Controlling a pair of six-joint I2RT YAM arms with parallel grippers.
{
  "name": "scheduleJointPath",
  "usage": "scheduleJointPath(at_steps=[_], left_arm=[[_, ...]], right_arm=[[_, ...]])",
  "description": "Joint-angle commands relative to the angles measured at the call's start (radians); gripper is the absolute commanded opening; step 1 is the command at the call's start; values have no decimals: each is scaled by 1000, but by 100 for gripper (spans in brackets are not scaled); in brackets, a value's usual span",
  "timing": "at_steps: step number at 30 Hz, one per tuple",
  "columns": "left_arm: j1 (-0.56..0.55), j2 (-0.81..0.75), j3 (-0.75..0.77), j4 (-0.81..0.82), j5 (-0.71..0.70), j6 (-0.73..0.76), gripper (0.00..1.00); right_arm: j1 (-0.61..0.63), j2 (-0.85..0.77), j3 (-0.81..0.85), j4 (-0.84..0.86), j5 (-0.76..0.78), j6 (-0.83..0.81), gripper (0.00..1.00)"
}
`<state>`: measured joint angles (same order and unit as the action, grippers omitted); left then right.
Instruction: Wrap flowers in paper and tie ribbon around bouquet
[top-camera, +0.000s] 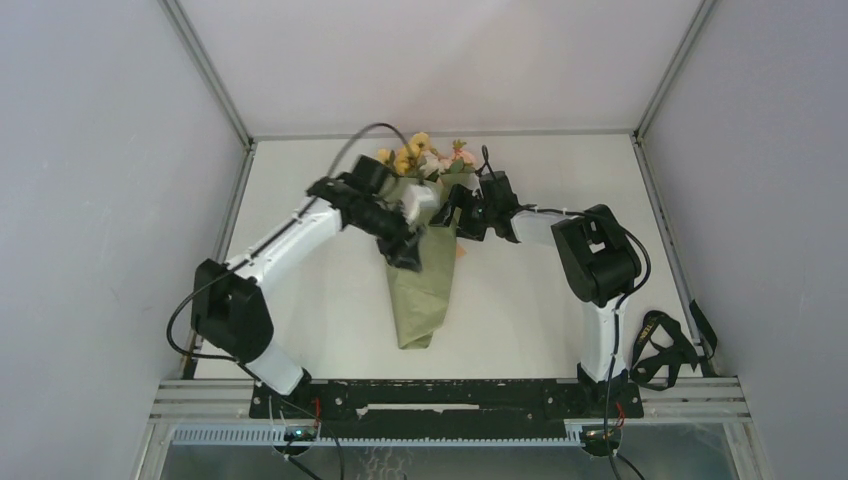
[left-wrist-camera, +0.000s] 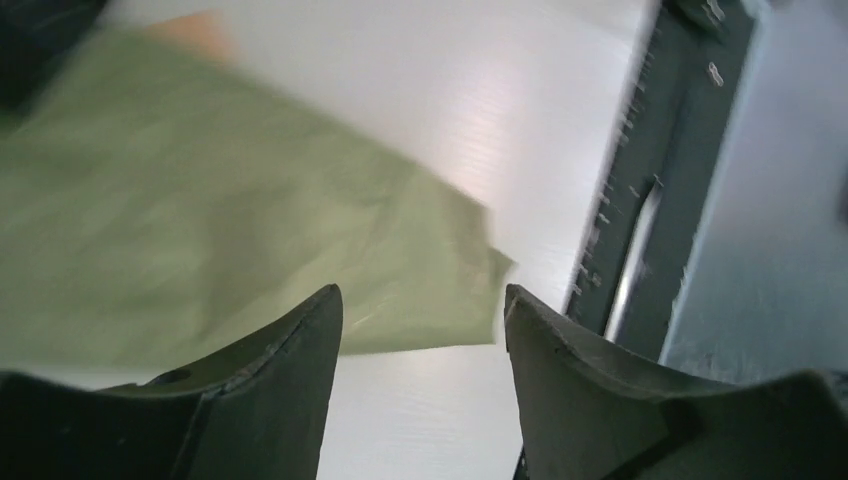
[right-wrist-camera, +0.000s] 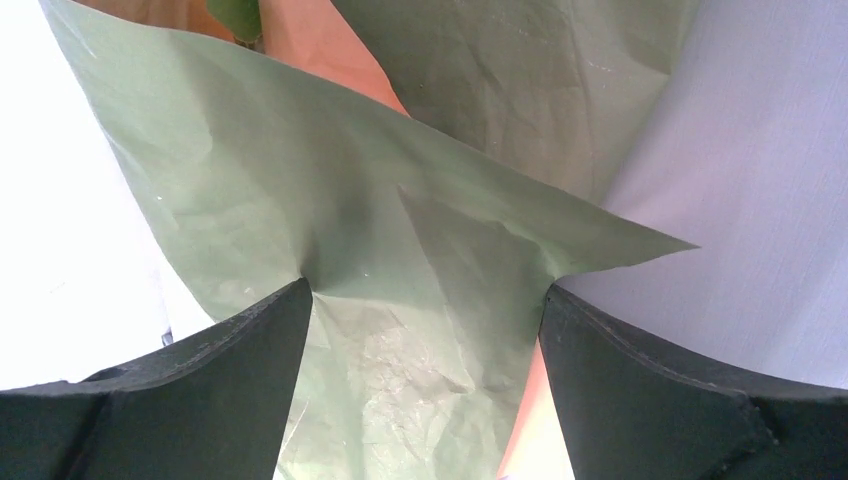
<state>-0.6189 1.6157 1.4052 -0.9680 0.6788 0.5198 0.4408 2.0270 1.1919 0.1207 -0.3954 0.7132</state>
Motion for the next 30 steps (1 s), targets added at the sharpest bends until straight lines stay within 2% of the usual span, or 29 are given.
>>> scheduleJointPath(at_steps=[1,3,7,14,18,21,24,25,30], left_arm=[[284,42,-129,318,46,-447,65],[328,98,-154,382,-4,-511,64],[327,195,-182,432,-95,-533,64],[318,317,-196,429,-88,-535,63],[312,303,-209,435,-105,-526,63],[313,287,-214,436,-117,-521,63],[316,255,-210,427,-125,-500,63],[316,235,-206,419,-125,-481,63],[287,47,-163,307,-165,-352,64]], right_arm=[[15,39,-43,-58,-3,1,93],[22,36,-51,-47,-12,11,93],[41,24,-77,-6,-22,35,93],[76,66,-89,138,-111,101,93],[95,73,-90,199,-143,123,86],[100,66,-89,244,-182,136,69],[101,49,-90,269,-199,153,33],[101,42,-89,273,-197,158,25],[113,7,-89,279,-163,204,1]])
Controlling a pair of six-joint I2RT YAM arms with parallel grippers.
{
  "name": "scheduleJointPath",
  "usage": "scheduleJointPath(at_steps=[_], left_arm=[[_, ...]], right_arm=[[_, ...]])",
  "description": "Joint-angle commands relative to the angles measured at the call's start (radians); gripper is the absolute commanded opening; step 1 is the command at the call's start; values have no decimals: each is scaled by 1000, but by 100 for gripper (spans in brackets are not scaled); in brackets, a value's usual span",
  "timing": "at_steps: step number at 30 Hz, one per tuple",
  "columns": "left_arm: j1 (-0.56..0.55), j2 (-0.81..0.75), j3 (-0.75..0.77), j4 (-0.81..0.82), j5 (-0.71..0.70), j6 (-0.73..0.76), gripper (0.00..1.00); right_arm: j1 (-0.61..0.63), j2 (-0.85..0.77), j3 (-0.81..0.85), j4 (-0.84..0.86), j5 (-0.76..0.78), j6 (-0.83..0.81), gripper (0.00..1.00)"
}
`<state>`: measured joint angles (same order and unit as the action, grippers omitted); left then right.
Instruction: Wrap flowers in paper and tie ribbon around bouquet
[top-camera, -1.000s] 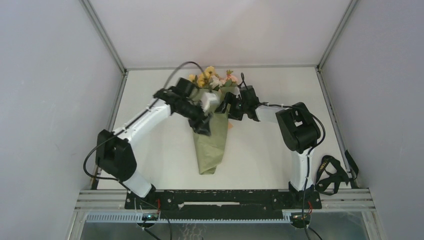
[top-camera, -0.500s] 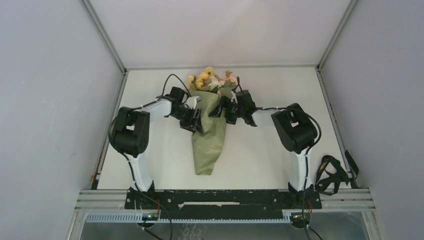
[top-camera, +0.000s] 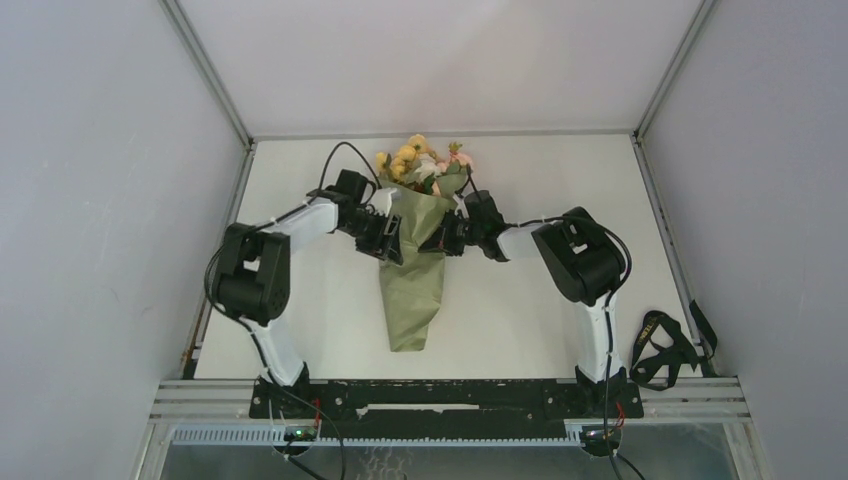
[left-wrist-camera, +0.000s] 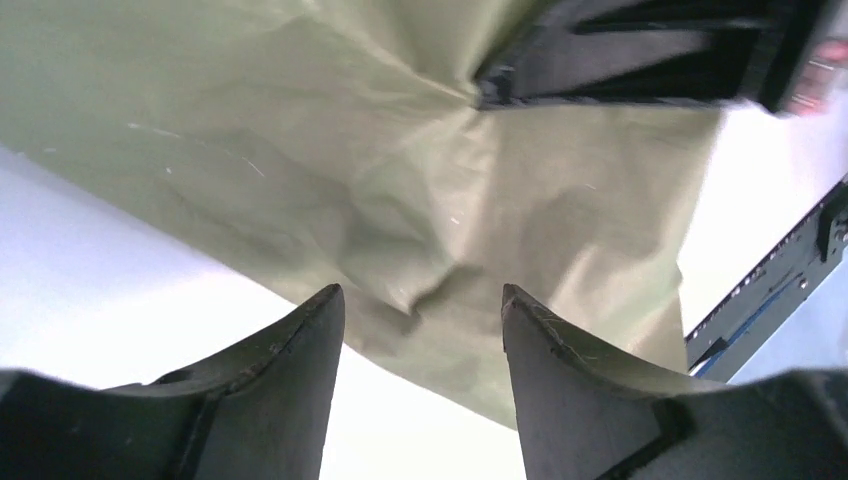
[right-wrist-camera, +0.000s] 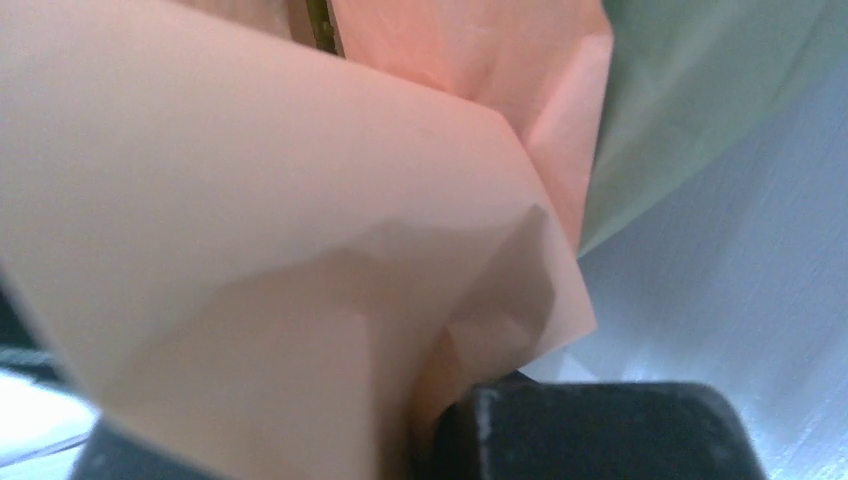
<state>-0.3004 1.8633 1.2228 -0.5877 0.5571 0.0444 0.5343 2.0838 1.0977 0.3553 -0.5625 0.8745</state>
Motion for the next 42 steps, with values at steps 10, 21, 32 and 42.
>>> scheduleJointPath(at_steps=[10,21,32,42], left_arm=[[-385,-423,-67,-117,-460,249,100],[-630,-366,-164,76,-1033,299,100],[-642,-246,-272,237,-1199,428,99],[-641,-227,-279,245,-1175,422,20]], right_arm=[[57,-161,4,16,130,176,0],[95,-228,5,-4,227,300,0],[101,-196,6,-42,225,275,0],[89,-166,5,-107,212,178,0]])
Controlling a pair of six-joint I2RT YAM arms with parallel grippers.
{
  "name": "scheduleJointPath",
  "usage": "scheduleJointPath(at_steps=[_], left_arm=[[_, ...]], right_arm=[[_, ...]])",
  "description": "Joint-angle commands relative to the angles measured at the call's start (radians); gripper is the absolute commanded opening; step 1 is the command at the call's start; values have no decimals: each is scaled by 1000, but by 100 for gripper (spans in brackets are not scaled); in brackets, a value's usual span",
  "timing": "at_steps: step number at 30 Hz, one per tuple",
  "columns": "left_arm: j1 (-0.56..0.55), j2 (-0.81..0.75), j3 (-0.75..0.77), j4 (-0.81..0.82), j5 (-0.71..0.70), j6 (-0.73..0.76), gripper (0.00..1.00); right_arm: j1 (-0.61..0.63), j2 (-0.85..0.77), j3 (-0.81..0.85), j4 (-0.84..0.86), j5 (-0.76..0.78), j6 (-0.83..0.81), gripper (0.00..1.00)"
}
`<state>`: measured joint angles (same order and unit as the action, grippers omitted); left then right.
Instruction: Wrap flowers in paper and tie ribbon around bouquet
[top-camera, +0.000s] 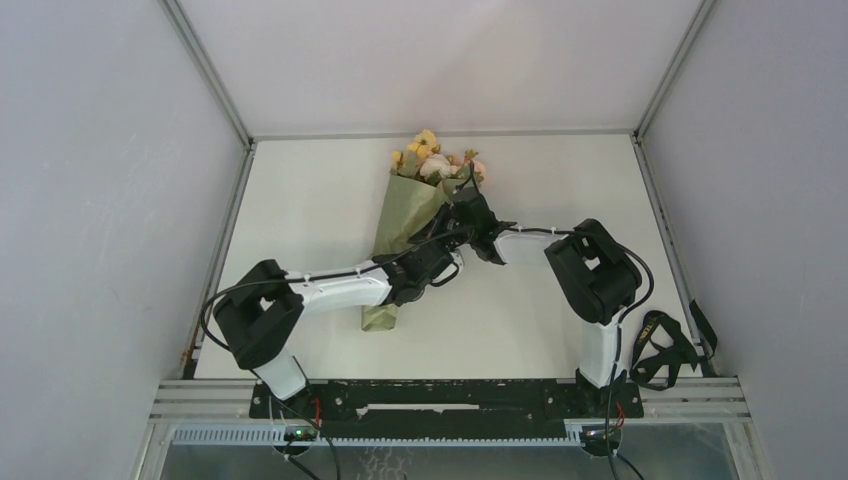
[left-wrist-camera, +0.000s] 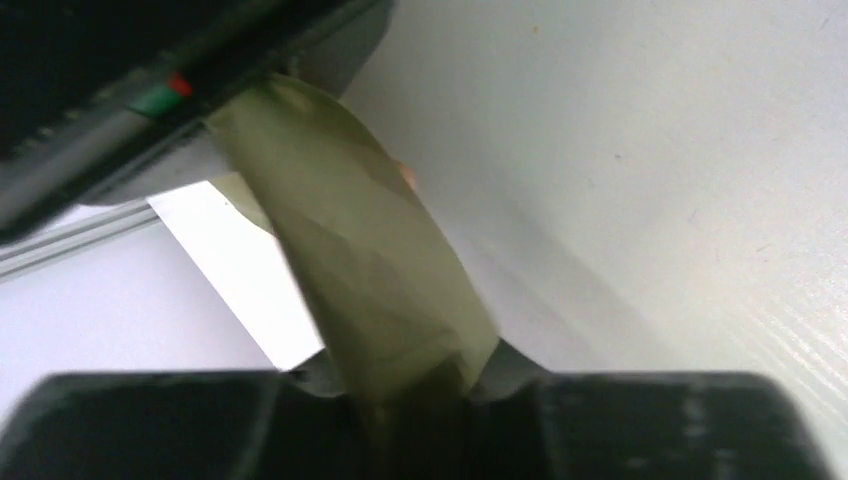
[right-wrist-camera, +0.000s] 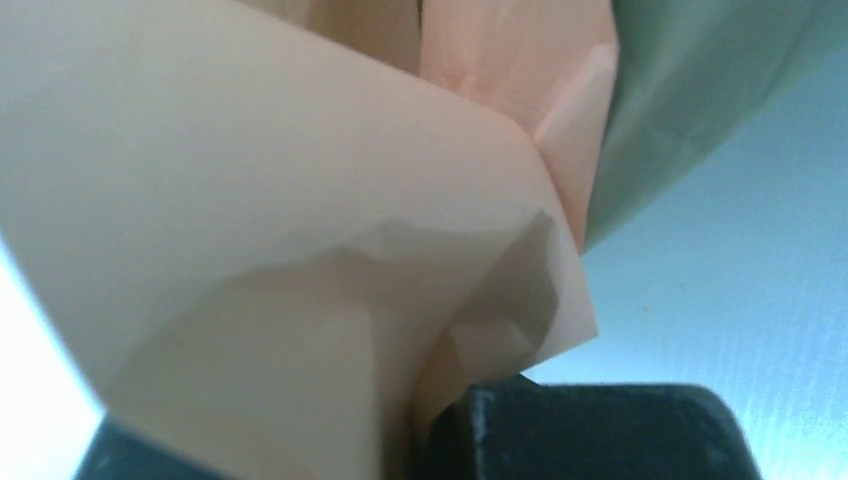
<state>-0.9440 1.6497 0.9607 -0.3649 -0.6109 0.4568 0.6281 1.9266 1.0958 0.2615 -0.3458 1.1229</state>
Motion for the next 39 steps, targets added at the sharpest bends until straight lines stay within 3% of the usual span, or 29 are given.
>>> scheduleJointPath(at_steps=[1,3,8,13,19,23,26,30,33,36,39], left_arm=[[3,-13,-17,23,-6,8,13],[4,-7,-19,23,0,6,1],[4,13,-15,12,37,-12,0],[4,29,-15,1,64,-17,0],[4,36,-10,-15,84,-27,0],[4,33,-13,-17,100,-32,0],[4,29,-12,-20,116,-37,1],[4,21,-10,-28,122,-40,1],[4,13,-11,-31,124,-42,1],[4,12,-10,-35,126,-44,1],[4,16,-8,-35,133,-46,1]], right_arm=[[-4,-15,8,-32,-2,-90,0],[-8,-23,7,-64,-5,-125,0],[-39,-74,8,-219,7,-239,43],[-94,-204,8,-435,155,-388,61],[-211,-400,6,-678,321,-505,64],[-295,-548,-14,-887,790,-507,69],[-414,-634,-87,-1005,1002,-363,86],[-702,-790,-302,-971,922,-205,89],[-830,-954,-457,-941,952,-109,87],[-951,-1050,-542,-916,942,-116,86],[-1080,-1058,-582,-824,854,-227,84]])
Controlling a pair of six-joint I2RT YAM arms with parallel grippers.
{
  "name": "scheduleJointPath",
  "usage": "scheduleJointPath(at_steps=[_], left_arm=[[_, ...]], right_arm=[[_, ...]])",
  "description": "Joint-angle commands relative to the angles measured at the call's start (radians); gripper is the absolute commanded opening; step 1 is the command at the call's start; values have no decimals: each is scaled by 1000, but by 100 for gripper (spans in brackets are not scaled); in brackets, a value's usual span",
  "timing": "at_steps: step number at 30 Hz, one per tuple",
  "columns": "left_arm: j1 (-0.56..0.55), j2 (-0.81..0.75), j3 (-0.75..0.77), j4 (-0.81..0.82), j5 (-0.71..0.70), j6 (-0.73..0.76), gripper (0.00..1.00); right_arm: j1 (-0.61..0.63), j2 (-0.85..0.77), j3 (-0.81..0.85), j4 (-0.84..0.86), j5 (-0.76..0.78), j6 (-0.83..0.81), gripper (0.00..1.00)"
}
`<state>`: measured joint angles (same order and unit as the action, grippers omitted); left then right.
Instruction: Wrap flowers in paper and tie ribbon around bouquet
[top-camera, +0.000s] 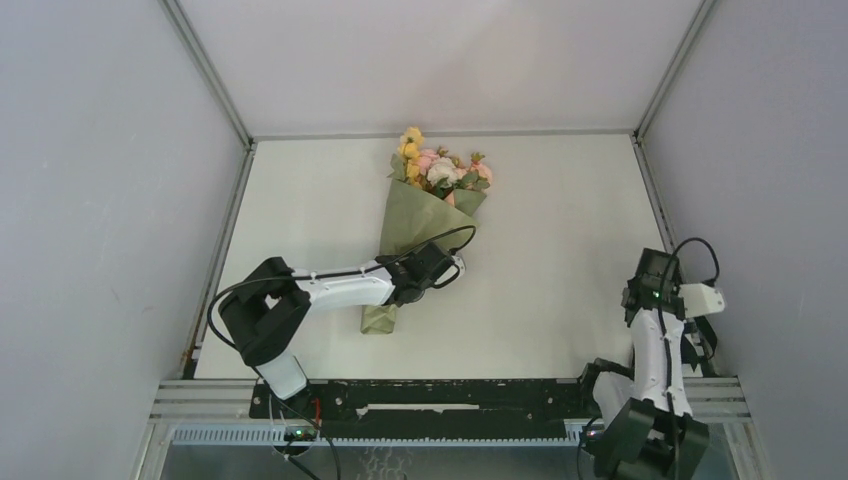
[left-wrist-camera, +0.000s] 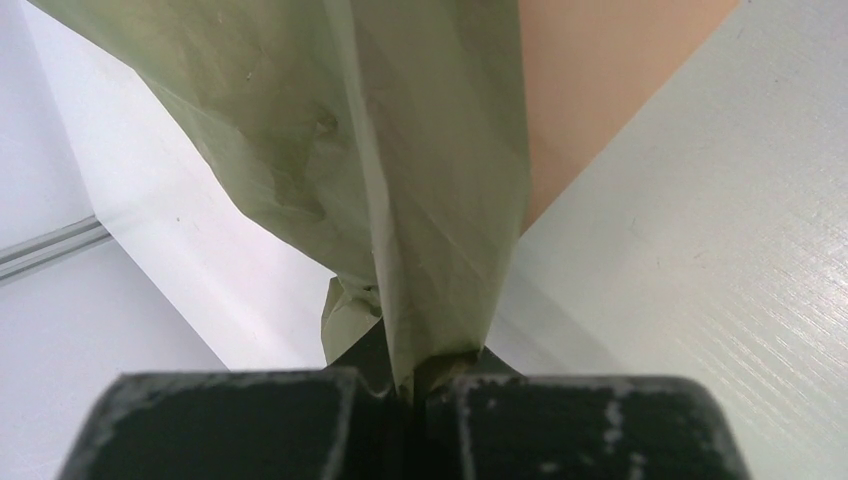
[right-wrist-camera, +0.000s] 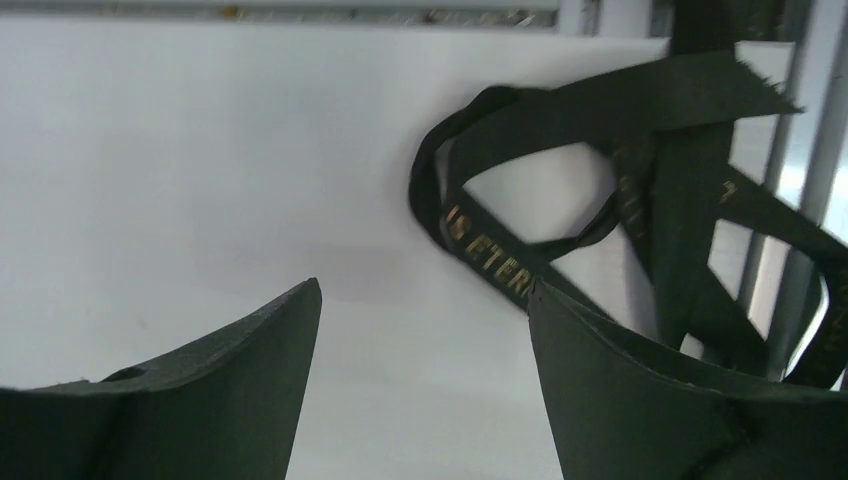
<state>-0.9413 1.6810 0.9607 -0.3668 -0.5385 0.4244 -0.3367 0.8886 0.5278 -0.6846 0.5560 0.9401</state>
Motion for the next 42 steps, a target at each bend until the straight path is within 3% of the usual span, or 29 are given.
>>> scheduleJointPath(at_steps=[1,7,11,15,18,20,29,34,39,42], left_arm=[[1,-14,-6,-36,62,-14,1],[0,-10,1,-42,68,-14,1],[1,-5,2,-44,73,-16,1],[1,-6,2,-46,73,-14,1],[0,-7,4,-47,77,-15,2],[1,-8,3,-46,77,-14,2],[1,1,4,-49,78,-14,2],[1,11,7,-49,76,-12,1],[1,11,1,-51,69,-12,1],[1,16,2,-51,69,-12,1]], right_arm=[[-156,-2,-15,137,-83,-66,84],[-258,133,-17,247,-184,-160,83],[-272,245,-11,323,-265,-213,76],[-275,310,-12,383,-300,-264,48],[-278,332,-10,418,-338,-306,10],[-278,319,-1,425,-373,-339,0],[-240,52,266,361,-708,-428,0],[-18,-68,517,322,-825,-542,0],[161,-186,555,400,-1055,-540,0],[192,-191,555,345,-975,-585,0]])
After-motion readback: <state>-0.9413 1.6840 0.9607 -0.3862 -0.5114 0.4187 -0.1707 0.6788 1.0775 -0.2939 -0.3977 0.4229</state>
